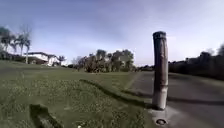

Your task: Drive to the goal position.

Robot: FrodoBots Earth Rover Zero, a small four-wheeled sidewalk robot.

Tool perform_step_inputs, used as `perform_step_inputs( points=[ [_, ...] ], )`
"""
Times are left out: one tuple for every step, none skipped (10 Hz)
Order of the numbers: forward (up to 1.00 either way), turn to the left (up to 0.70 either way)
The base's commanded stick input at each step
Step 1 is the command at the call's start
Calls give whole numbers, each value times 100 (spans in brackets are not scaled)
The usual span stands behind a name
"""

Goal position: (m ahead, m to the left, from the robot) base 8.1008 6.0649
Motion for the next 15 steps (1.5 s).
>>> perform_step_inputs(
  points=[
    [-100,-27],
    [-100,-27],
    [-100,-27],
    [-100,-27],
    [-100,-27],
    [-100,-27],
    [-100,-27],
    [-100,-27],
    [-100,-27],
    [-100,-27],
    [-100,-27],
    [-100,-27],
    [-100,-27],
    [-45,-12],
    [0,0]
  ],
)
